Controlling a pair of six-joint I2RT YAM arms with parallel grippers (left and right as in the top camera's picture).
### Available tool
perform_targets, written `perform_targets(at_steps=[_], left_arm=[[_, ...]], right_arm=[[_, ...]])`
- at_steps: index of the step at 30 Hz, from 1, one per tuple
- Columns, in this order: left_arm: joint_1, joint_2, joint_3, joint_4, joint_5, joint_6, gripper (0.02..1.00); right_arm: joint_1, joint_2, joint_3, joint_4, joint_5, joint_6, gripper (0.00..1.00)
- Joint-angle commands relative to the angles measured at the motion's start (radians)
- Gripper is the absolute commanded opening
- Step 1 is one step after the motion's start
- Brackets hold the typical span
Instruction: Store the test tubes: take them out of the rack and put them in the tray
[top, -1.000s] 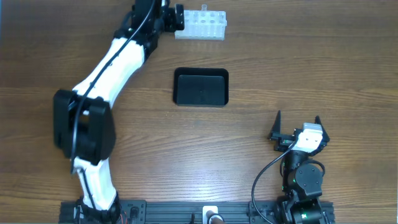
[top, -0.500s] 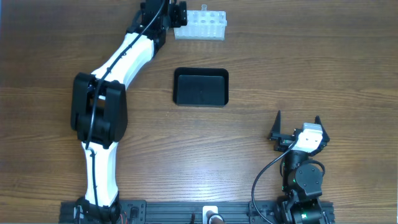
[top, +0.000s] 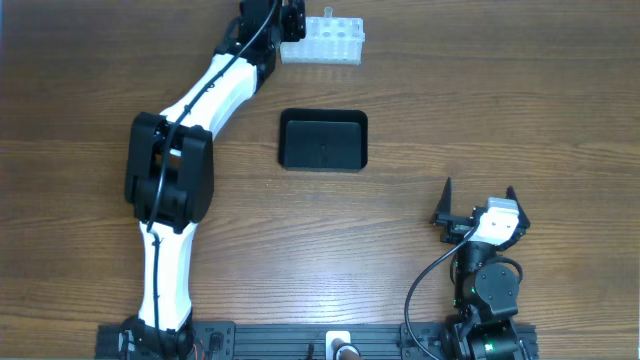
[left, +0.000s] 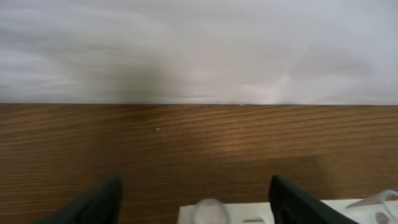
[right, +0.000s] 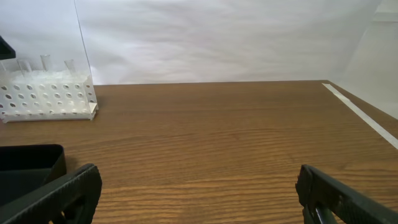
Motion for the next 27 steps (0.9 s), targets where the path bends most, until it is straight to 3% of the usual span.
perform_targets(at_steps=[1, 8, 22, 27], left_arm=[[-0.008, 0.023, 0.023, 0.005, -0.008, -0.004, 0.691], [-0.008, 0.023, 0.023, 0.004, -0.008, -0.004, 0.527], [-0.008, 0.027, 0.023, 0.0, -0.012, -0.004, 0.437], [-0.008, 0.027, 0.023, 0.0, -0.012, -0.004, 0.362]], right_arm=[[0.005, -0.01, -0.006, -0.002, 0.002, 0.01, 0.993], [0.005, -0.01, -0.006, -0.001, 0.002, 0.01, 0.991], [0.005, -0.01, -0.006, -0.002, 0.002, 0.01, 0.991], [0.005, -0.01, -0.006, -0.001, 0.002, 0.01, 0.993]])
